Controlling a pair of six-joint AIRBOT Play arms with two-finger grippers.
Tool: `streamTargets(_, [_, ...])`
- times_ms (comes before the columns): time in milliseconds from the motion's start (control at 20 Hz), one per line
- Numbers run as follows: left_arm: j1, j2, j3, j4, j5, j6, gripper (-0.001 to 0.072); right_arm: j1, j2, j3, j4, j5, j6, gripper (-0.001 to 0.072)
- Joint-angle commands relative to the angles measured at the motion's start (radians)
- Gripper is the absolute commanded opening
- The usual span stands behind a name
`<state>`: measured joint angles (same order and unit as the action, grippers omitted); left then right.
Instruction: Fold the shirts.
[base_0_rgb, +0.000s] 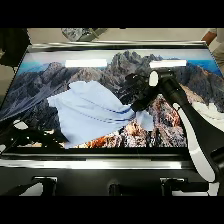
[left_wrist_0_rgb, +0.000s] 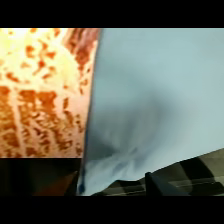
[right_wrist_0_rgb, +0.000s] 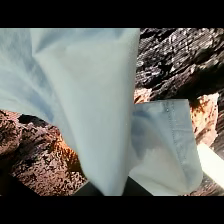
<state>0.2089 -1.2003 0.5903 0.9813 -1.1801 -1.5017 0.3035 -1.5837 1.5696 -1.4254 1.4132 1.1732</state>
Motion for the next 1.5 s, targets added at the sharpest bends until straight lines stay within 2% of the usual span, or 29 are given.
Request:
streamTargets(0, [-0.072, -0.006, -0.048, -0.049, 0.171, -0.056, 0.0446, 0.001, 0.0, 0.0, 0.0, 0.009, -0.007, 0.0062])
streamTargets(50, [-0.086, -0.013, -0.048, -0.048, 0.203, -0.077, 0.043, 0.001, 0.0, 0.0, 0.0, 0.009, -0.006, 0.0061])
streamTargets(100, [-0.089, -0.017, -0.047, -0.048, 0.221, -0.099, 0.0302, 0.001, 0.0, 0.0, 0.001, 0.01, -0.006, 0.0061])
streamTargets(150, [-0.084, -0.018, -0.041, -0.051, 0.224, -0.098, 0.0029, 0.001, 0.0, 0.0, 0.0, 0.011, -0.006, 0.0061])
streamTargets(200, [-0.075, -0.014, -0.018, -0.052, 0.214, -0.076, 0.0028, 0.001, 0.0, 0.0, 0.0, 0.013, -0.006, 0.006])
streamTargets(300, [-0.043, 0.021, 0.102, -0.051, 0.156, 0.04, 0.0025, 0.0, 0.013, 0.003, -0.004, 0.002, 0.016, 0.006])
streamTargets(400, [-0.019, 0.095, 0.299, -0.051, 0.122, 0.14, 0.0025, 0.0, 0.084, 0.006, -0.057, -0.098, 0.027, 0.006])
streamTargets(450, [-0.011, 0.142, 0.435, -0.051, 0.13, 0.163, 0.0025, 0.0, 0.138, 0.021, -0.104, -0.182, 0.039, 0.006])
streamTargets(700, [-0.008, 0.259, 1.249, -0.041, 0.304, 0.166, 0.0025, 0.0, 0.521, 0.211, -0.381, -0.654, 0.131, 0.006])
streamTargets(800, [-0.003, 0.262, 1.504, -0.021, 0.298, 0.095, 0.0025, 0.0, 0.68, 0.262, -0.39, -0.7, 0.147, 0.006])
streamTargets(850, [-0.003, 0.276, 1.563, -0.021, 0.293, 0.054, 0.0025, 0.0, 0.754, 0.264, -0.389, -0.675, 0.161, 0.006])
streamTargets(950, [-0.005, 0.337, 1.546, -0.025, 0.277, -0.01, 0.0025, 0.0, 0.877, 0.264, -0.39, -0.521, 0.2, 0.006])
streamTargets(1100, [-0.005, 0.428, 1.378, -0.032, 0.232, -0.022, 0.0025, 0.0, 0.967, 0.264, -0.39, -0.305, 0.212, 0.006])
streamTargets(1200, [-0.005, 0.443, 1.277, -0.033, 0.182, -0.053, 0.0026, 0.0, 0.972, 0.264, -0.389, -0.225, 0.212, 0.006])
streamTargets(1300, [-0.005, 0.431, 1.183, -0.032, 0.12, -0.034, 0.0027, 0.0, 0.93, 0.262, -0.385, -0.084, 0.21, 0.006])
streamTargets(1400, [-0.005, 0.409, 1.039, -0.032, 0.08, 0.027, 0.0027, 0.0, 0.824, 0.257, -0.394, 0.208, 0.2, 0.0061])
streamTargets(1450, [-0.005, 0.393, 0.954, -0.032, 0.082, 0.053, 0.0027, 0.0, 0.754, 0.23, -0.401, 0.303, 0.2, 0.006])
